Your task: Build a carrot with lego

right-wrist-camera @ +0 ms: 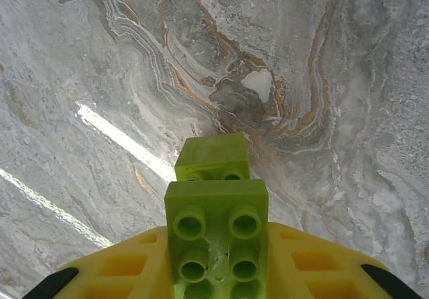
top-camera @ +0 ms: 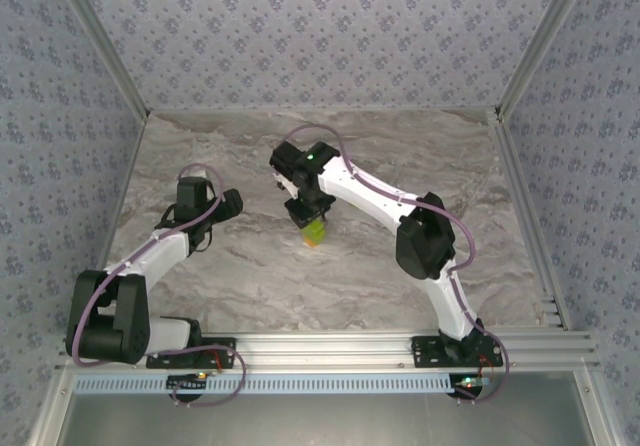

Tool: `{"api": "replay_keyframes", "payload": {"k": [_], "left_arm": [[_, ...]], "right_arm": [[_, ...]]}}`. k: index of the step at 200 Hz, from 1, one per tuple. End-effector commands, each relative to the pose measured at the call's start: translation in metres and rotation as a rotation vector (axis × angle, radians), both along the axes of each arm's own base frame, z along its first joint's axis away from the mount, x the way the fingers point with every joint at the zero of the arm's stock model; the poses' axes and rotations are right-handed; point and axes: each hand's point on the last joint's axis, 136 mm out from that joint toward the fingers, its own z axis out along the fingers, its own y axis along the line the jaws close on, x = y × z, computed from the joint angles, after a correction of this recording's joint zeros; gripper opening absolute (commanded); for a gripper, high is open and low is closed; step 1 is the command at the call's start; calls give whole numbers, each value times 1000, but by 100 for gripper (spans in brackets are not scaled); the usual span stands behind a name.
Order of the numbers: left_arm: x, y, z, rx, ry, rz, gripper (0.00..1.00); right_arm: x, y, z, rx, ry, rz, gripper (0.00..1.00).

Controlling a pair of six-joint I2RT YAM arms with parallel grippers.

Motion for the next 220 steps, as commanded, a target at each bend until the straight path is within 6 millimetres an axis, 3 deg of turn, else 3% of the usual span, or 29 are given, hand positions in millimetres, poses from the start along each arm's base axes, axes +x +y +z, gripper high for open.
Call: {"api": "replay_keyframes", "payload": {"k": [1,139,174,220], "left_arm": [[3,-2,7,-7,-26,-15,91],[2,-2,8,-7,-26,-15,91],[2,-2,8,-7,-28,-15,91],[2,-2,8,-8,-28,-14,91]], "right_arm": [[-24,-24,-52,-161,134,25,34],[1,-7,28,17,26,34,33],[-1,-12,32,17,13,24,33],[-5,-15,18,10,21,19,33]]}}
